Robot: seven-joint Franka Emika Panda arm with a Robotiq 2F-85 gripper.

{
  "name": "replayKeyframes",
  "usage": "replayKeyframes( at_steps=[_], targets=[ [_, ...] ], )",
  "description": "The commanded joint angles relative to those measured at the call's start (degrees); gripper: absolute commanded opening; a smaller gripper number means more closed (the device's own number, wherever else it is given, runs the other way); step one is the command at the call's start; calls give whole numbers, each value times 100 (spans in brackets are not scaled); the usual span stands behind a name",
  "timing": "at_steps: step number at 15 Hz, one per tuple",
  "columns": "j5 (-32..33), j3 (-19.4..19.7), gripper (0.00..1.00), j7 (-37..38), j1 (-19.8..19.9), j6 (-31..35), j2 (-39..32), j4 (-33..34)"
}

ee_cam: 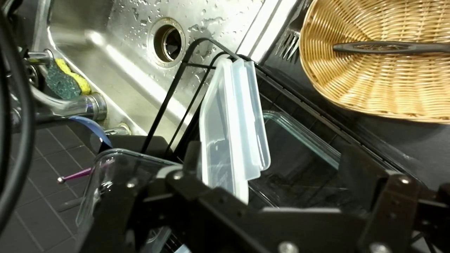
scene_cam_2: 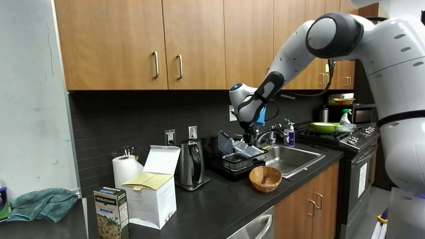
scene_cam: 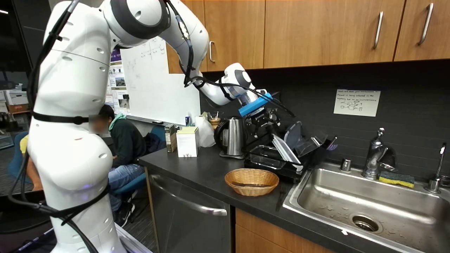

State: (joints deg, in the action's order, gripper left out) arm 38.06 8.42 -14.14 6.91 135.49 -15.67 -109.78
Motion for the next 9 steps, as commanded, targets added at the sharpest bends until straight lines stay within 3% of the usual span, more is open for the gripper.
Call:
replayKeyframes(
  at_steps=[1, 9],
  targets=[
    [9, -8, 100, 72, -10, 57, -8, 31],
    [-341, -33, 100, 49, 6, -62, -410, 530]
  ],
)
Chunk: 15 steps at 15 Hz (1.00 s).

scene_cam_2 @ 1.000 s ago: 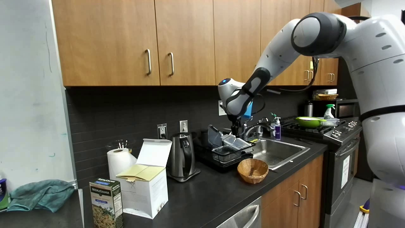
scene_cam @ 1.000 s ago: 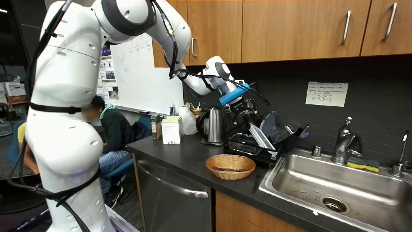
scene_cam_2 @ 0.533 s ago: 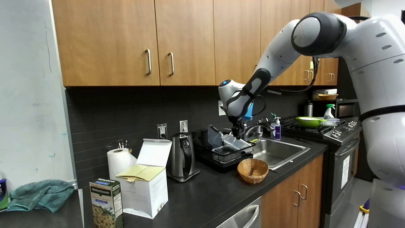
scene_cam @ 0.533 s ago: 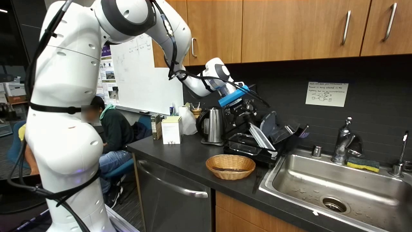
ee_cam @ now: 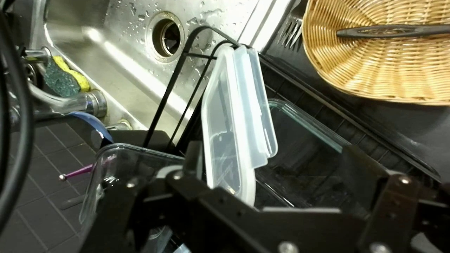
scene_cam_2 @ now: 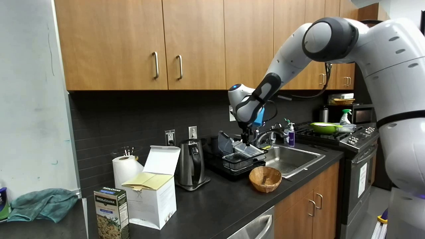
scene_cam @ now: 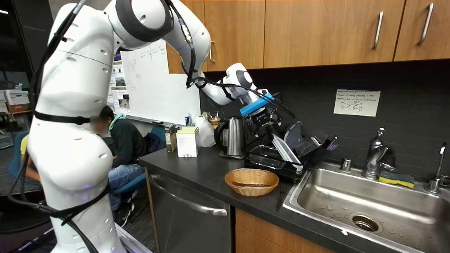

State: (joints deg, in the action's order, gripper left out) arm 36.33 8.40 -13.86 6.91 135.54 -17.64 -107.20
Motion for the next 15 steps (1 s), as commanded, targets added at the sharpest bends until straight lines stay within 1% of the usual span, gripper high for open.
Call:
replayKeyframes(
  at_steps=[1, 8, 13, 14, 15],
  targets=[
    [-212, -24, 100, 35, -2, -64, -265, 322],
    [-172, 77, 100, 221, -47, -109, -750, 853],
    [-158, 146, 99, 278, -46, -156, -939, 1125],
    [-162, 159, 75, 280, -43, -166, -968, 1168],
    [-162, 168, 75, 280, -41, -166, -984, 1193]
  ],
)
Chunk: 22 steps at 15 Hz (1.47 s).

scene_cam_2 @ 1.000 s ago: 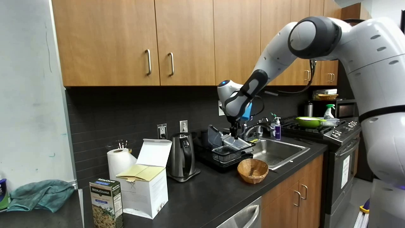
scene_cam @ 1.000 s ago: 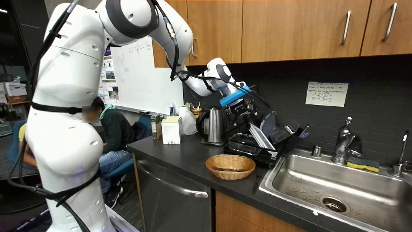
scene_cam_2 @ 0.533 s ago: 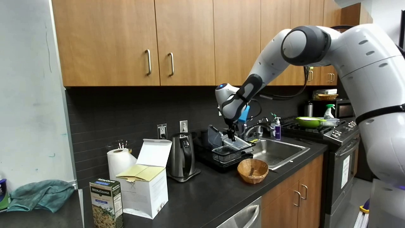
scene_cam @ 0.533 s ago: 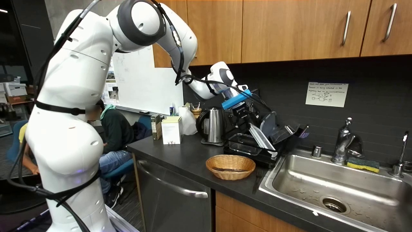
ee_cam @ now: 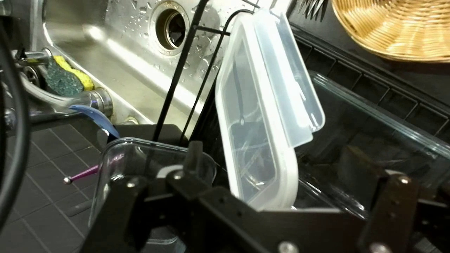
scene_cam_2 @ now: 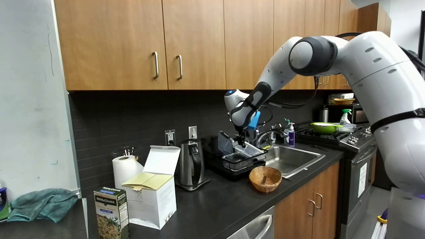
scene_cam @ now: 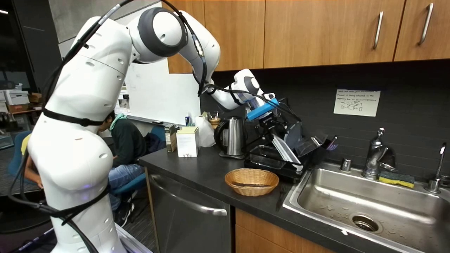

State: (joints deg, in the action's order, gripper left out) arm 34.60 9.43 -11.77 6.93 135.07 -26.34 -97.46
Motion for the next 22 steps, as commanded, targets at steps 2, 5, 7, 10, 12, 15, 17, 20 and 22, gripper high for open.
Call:
replayKeyframes(
  at_steps=[2, 5, 7, 10, 12, 15, 17, 20, 22],
  targets=[
    [40, 88, 67, 86, -55, -127, -108, 232],
    [76, 114, 42, 111, -69, -120, -70, 189],
    [90, 125, 27, 120, -73, -126, -57, 176],
    [114, 134, 5, 138, -85, -147, -44, 156],
    [163, 146, 0, 173, -112, -156, -26, 127],
    [347, 175, 4, 311, -175, -156, 14, 75],
    [457, 174, 4, 393, -202, -181, 38, 64],
    [622, 157, 4, 512, -238, -233, 86, 38],
    [740, 144, 4, 568, -267, -246, 135, -3]
  ],
)
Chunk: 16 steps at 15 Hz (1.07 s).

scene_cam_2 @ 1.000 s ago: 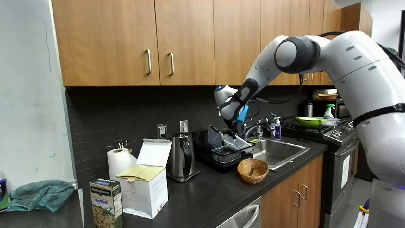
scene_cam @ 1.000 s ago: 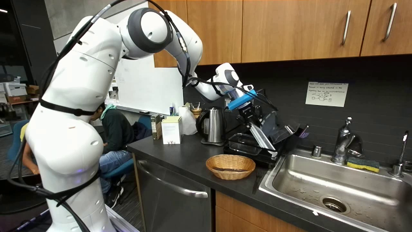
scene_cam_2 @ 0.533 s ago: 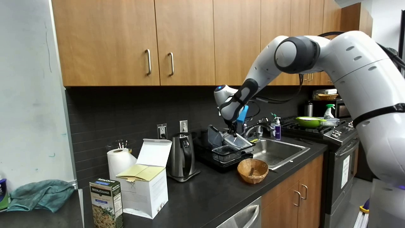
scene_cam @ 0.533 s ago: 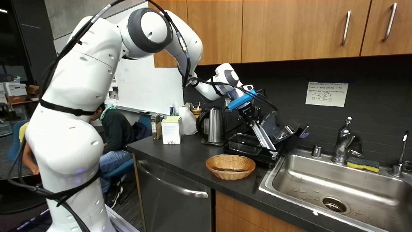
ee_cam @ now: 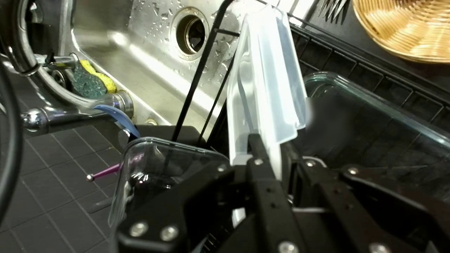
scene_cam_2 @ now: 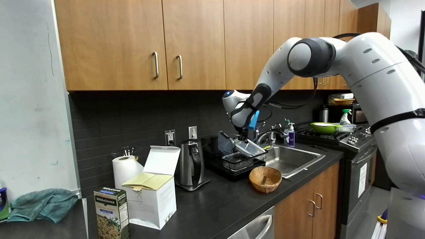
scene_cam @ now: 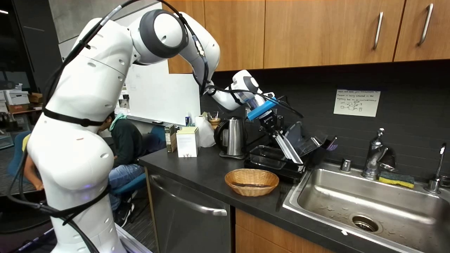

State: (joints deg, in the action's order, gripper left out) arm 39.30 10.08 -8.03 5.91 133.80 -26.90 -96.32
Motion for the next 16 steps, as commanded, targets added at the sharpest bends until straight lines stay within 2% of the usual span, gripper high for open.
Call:
replayKeyframes(
  at_steps=[1, 16],
  targets=[
    [324, 71, 4, 215, -178, -126, 206, -131],
    [1884, -103, 4, 758, -352, 68, 639, -852]
  ],
)
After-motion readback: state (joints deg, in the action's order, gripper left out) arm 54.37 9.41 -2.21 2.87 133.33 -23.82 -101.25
